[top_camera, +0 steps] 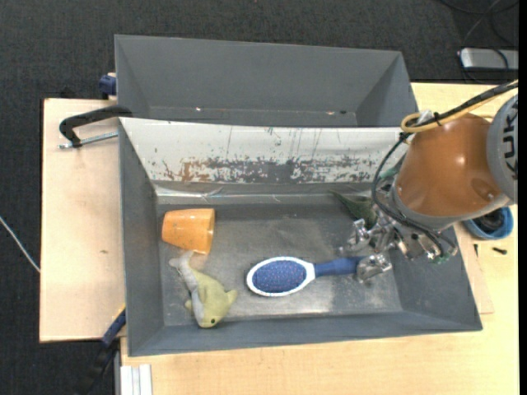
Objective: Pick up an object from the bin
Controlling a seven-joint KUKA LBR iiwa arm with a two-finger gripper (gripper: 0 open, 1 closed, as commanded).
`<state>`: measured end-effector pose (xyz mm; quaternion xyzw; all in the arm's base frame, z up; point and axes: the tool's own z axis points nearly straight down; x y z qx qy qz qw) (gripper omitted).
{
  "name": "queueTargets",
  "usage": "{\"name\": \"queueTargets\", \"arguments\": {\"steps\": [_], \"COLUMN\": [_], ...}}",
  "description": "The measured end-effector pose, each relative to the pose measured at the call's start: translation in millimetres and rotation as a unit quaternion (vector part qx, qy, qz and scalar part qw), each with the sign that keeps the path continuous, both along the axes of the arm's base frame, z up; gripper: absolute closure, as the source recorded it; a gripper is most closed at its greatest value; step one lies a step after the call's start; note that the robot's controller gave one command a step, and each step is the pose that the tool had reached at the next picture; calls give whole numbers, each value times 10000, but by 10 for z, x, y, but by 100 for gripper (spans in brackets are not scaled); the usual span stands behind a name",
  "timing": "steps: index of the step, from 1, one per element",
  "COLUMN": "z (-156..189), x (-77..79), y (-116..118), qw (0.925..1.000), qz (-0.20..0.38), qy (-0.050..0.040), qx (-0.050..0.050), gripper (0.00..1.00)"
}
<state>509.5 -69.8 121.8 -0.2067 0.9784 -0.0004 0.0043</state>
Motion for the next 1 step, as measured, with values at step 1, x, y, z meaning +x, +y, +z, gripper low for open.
{"name": "queueTargets", "arguments": {"steps": [1], "z": [1087], "x": [19], "y": [-251], "qw": [9997], "qz": [242], "qy": [-28], "qx": [-20], "gripper": [100]}}
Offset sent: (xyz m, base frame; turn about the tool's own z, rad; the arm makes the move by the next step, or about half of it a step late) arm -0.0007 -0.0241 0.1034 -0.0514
